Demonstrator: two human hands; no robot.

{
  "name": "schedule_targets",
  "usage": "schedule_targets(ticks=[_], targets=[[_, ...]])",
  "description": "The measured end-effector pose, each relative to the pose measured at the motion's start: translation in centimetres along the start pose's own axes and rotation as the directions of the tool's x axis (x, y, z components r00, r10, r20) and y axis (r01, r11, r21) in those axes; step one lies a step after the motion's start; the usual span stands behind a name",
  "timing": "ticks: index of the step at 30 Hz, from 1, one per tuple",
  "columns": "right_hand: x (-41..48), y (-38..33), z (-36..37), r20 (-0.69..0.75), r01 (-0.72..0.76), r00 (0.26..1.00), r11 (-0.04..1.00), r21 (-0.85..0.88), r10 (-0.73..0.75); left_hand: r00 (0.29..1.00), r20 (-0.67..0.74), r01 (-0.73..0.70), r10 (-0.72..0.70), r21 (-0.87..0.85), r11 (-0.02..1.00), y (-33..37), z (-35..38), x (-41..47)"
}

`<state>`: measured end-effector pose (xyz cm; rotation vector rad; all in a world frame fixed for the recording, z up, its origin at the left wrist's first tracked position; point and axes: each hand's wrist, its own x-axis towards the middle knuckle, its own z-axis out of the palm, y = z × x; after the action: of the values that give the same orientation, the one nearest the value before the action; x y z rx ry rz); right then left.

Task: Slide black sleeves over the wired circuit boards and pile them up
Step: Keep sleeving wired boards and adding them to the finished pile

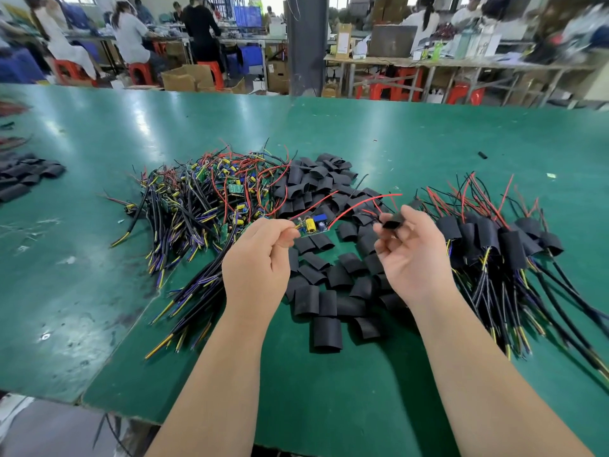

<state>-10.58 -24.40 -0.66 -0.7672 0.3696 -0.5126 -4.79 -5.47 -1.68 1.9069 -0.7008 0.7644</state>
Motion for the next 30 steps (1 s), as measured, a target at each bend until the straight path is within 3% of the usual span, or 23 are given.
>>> schedule_targets(ticks=[6, 19, 26, 30], targets=[[0.2, -0.8, -0.4, -0.027, 0.010, 1.000, 0.947, 0.321, -0.001, 0.999, -0.053, 0.004, -0.009, -0.089, 0.996, 0.5, -0.2, 0.3], [0.3, -0.6, -0.1, -0.044, -0.067, 0.995, 0.902, 0.427, 0.095, 0.994, 0.021, 0.105, -0.103, -0.211, 0.972, 1.6, -0.2, 0.3], [-0.3, -1.2, 0.1, 0.210, -0.165, 0.974, 0.896, 0.413, 0.082, 0.990, 0.046, 0.138, -0.132, -0.188, 0.972, 2.0, -0.2, 0.2], [-0.6, -1.2, 0.0, 0.265, -0.165, 0.963, 0.901, 0.402, 0.058, 0.985, 0.046, 0.174, -0.168, -0.199, 0.964, 1.9, -0.1, 0.1]])
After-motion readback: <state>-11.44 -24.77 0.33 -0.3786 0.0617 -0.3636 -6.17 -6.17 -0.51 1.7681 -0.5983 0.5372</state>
